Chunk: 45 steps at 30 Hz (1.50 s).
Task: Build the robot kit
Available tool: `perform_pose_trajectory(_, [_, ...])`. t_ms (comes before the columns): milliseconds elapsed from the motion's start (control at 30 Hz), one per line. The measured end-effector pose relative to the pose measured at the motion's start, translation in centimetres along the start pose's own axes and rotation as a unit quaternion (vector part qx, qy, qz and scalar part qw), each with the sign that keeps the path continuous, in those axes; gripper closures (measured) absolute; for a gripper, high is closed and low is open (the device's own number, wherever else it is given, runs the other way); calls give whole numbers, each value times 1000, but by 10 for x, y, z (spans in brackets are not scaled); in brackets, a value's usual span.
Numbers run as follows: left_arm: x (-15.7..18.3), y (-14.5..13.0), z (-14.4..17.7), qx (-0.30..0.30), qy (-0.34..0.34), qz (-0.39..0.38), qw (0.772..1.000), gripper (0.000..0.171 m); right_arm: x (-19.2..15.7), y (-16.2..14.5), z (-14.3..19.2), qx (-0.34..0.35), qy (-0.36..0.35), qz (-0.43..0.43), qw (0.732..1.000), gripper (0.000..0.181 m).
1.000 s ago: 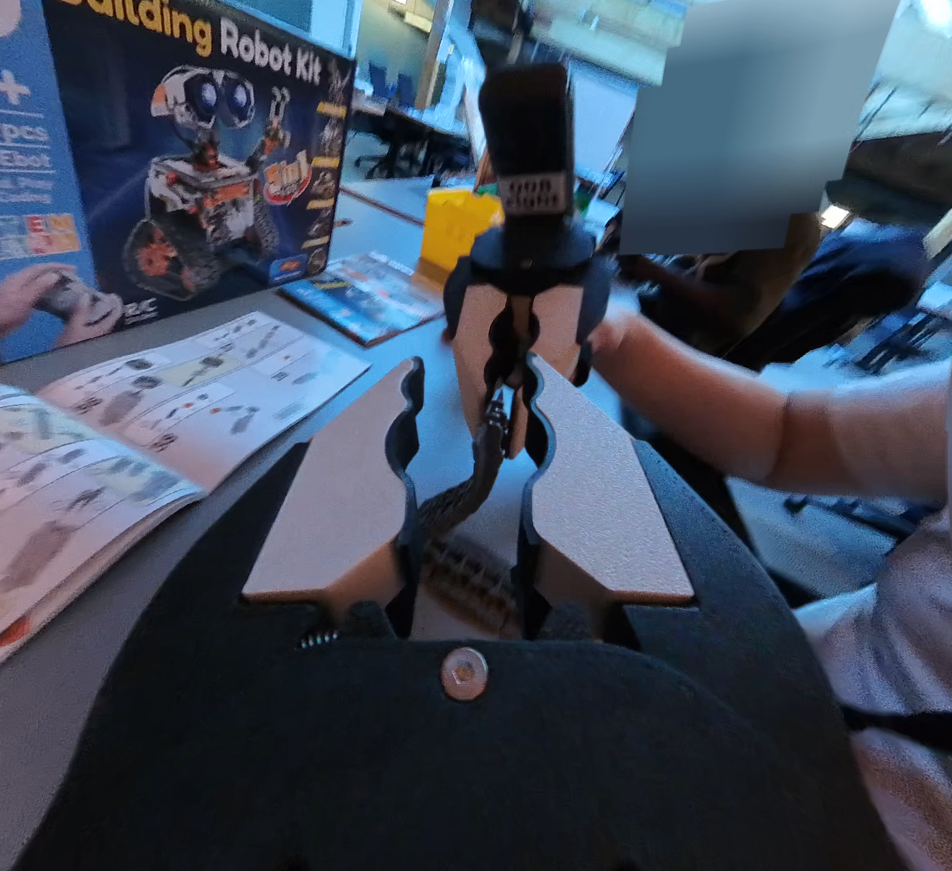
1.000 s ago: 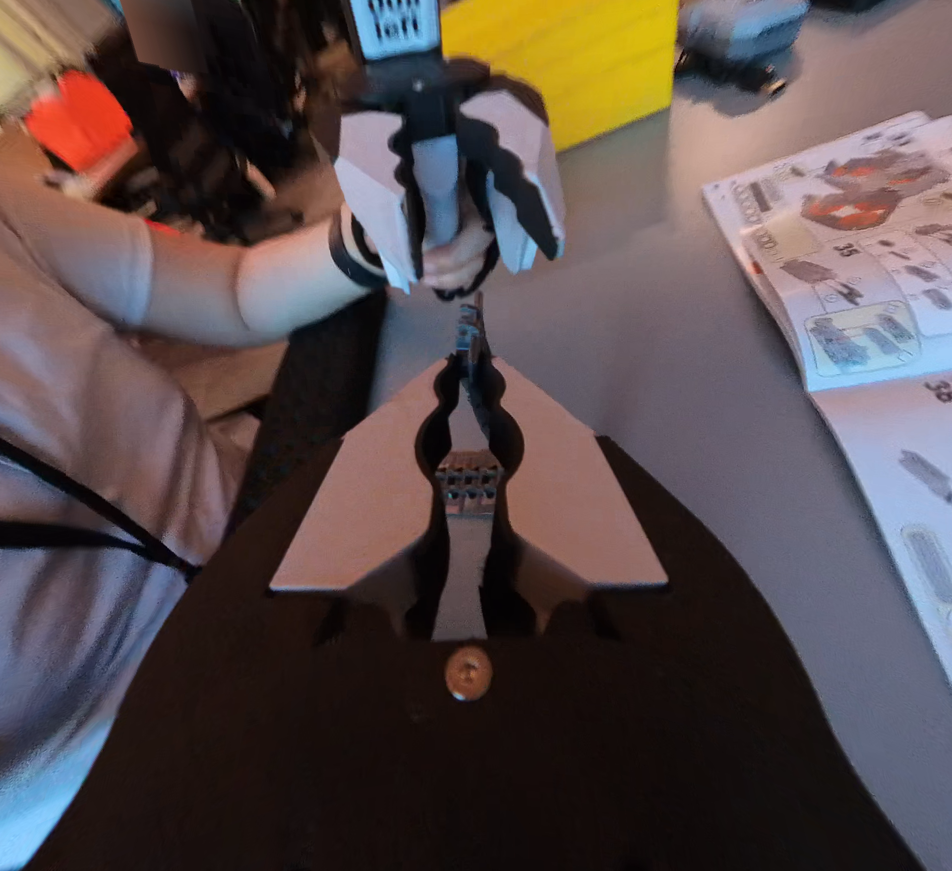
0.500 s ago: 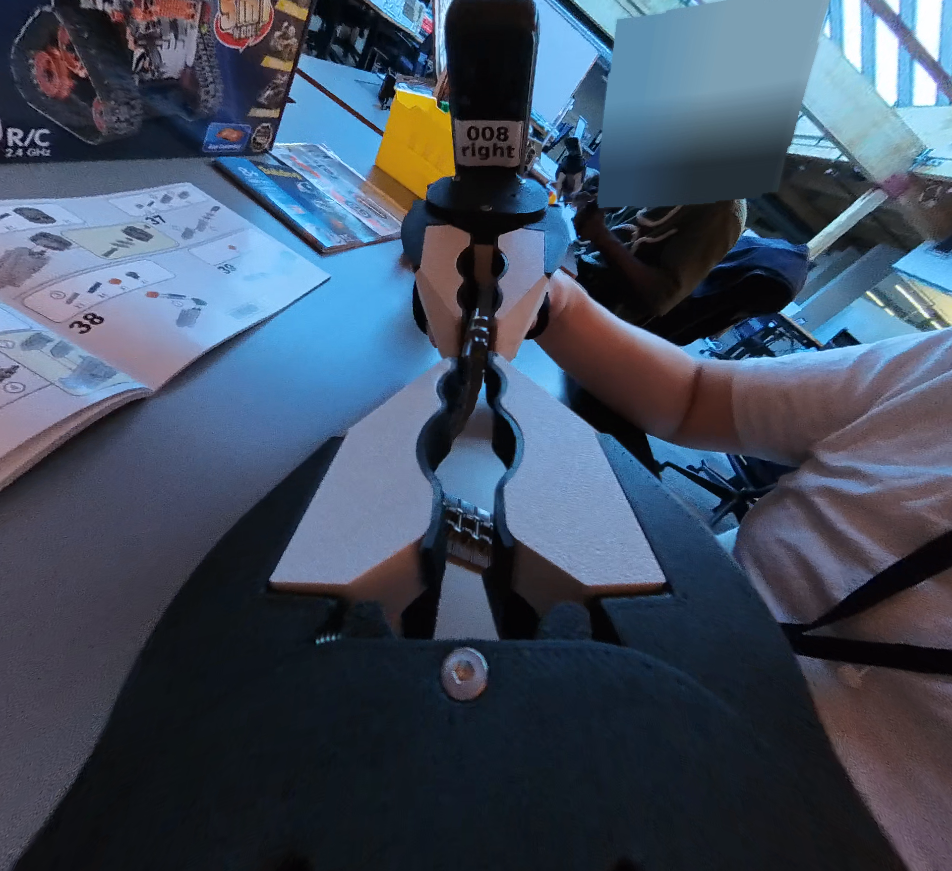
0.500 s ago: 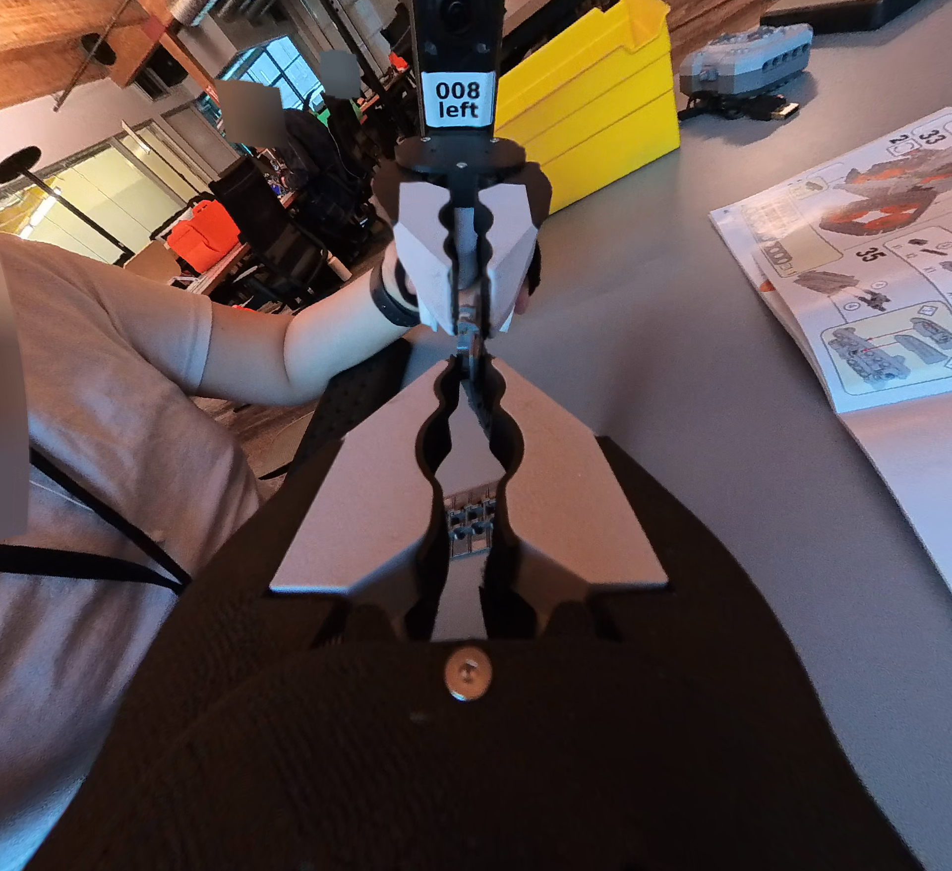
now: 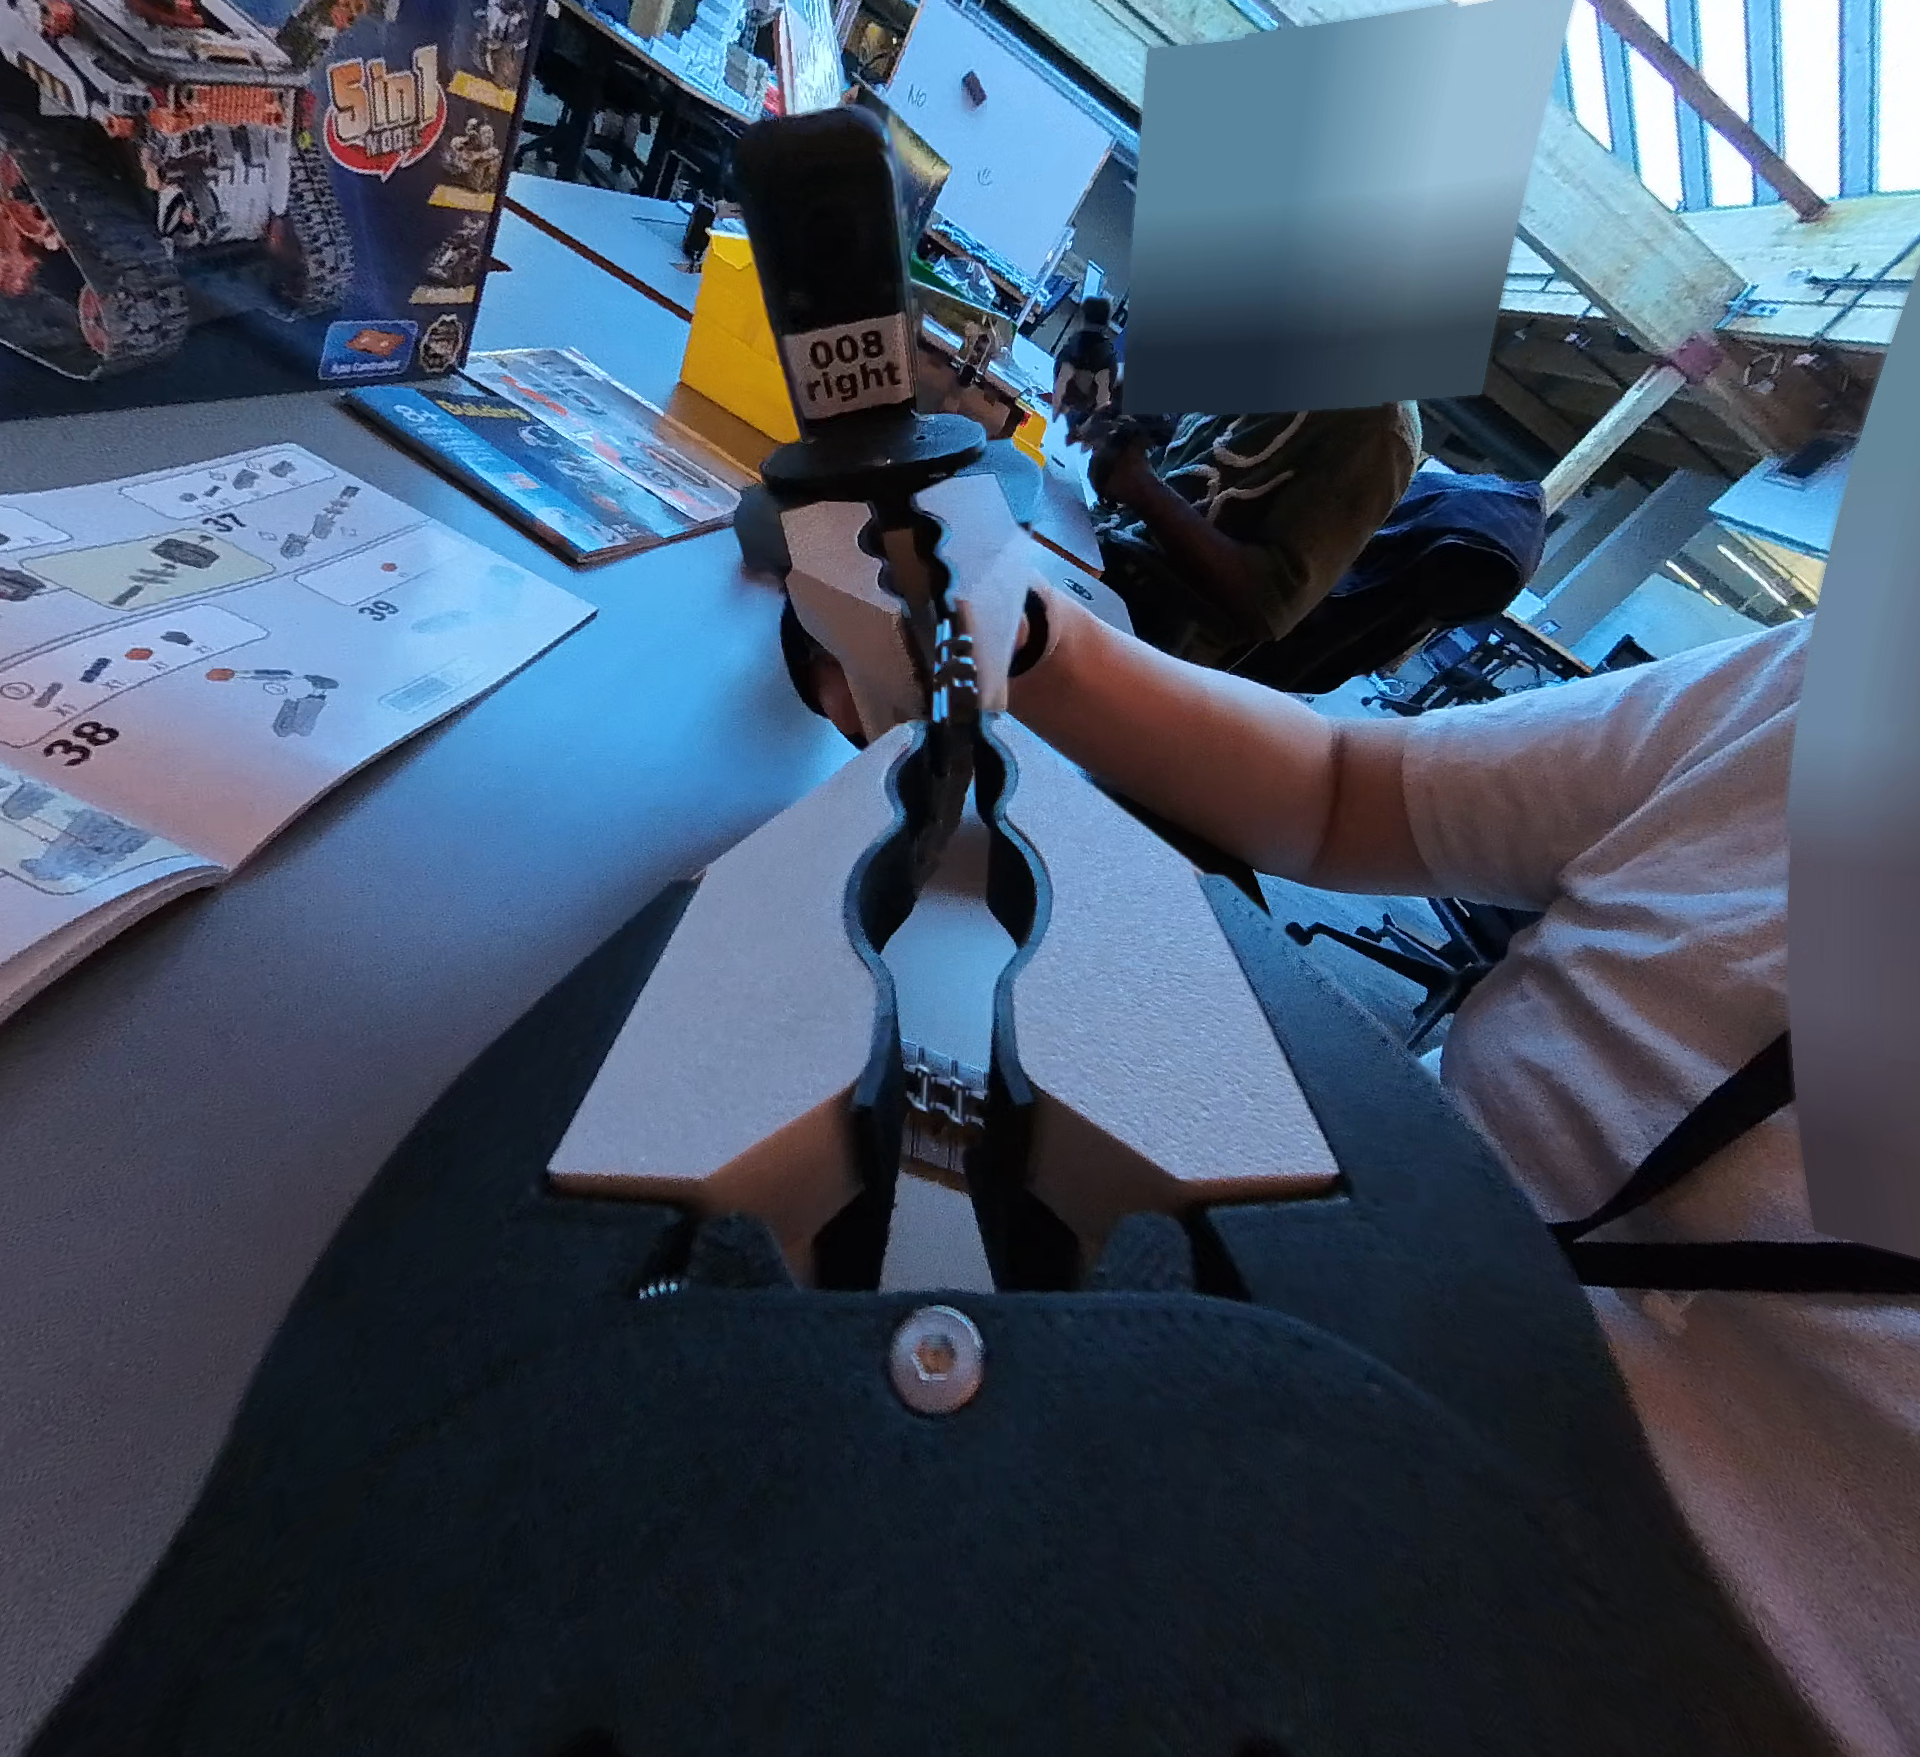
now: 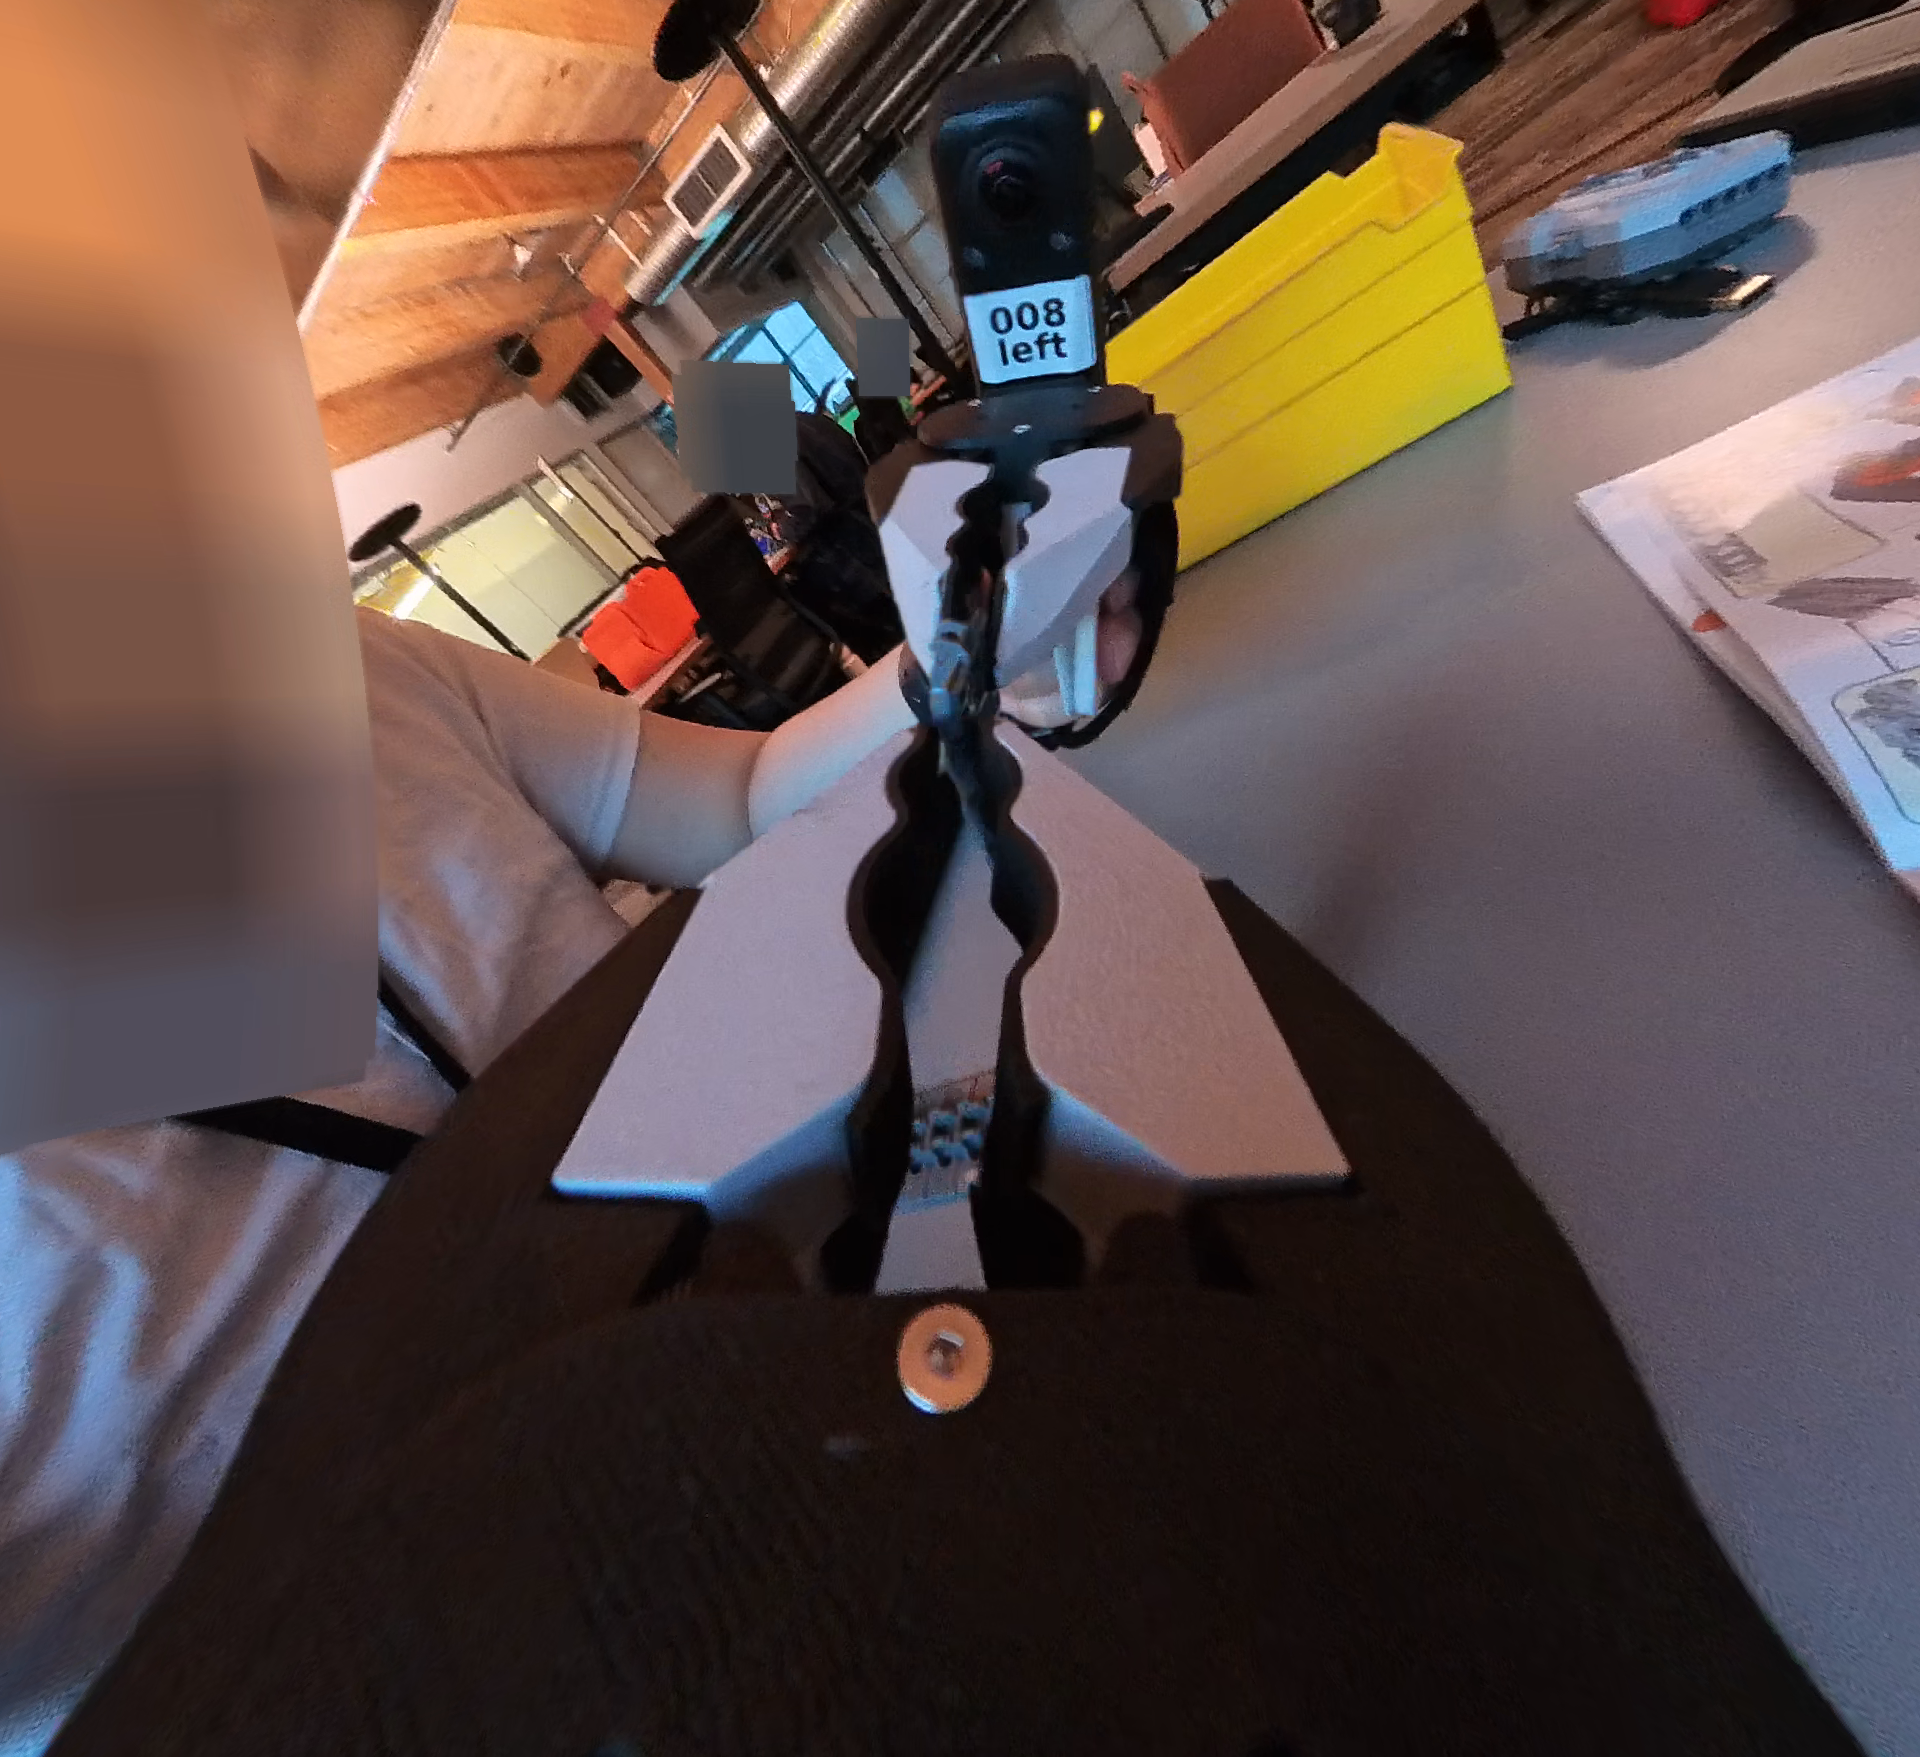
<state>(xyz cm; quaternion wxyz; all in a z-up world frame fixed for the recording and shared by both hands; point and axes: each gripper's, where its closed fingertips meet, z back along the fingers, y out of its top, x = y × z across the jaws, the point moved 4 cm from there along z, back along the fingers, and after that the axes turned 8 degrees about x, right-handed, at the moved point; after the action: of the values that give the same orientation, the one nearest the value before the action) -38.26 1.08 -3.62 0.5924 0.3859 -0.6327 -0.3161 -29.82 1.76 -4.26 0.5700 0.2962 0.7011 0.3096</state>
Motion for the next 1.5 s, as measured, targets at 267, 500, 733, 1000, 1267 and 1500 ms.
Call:
perform_pose_trajectory(267, [-8,3,3,15,29,1,999,168,5,0,-3,31,-17,-15,999,162])
perform_pose_trajectory(500, [-11,4,2,24,31,17,999,171,11,-3,-13,40,-44,4,998,175])
perform_pose_trajectory(733, [-13,7,3,43,39,20,998,171,13,-4,-19,64,-41,-4,997,175])
perform_pose_trajectory(1000, [-4,11,6,65,-8,22,998,171,1,-1,-24,79,-13,13,997,176])
perform_pose_trajectory(1267, [-3,11,5,68,-12,19,997,171,-1,-1,-23,80,-2,24,997,175])
perform_pose_trajectory(1500, [-9,10,8,65,2,30,997,171,6,3,-15,79,-14,4,997,174])
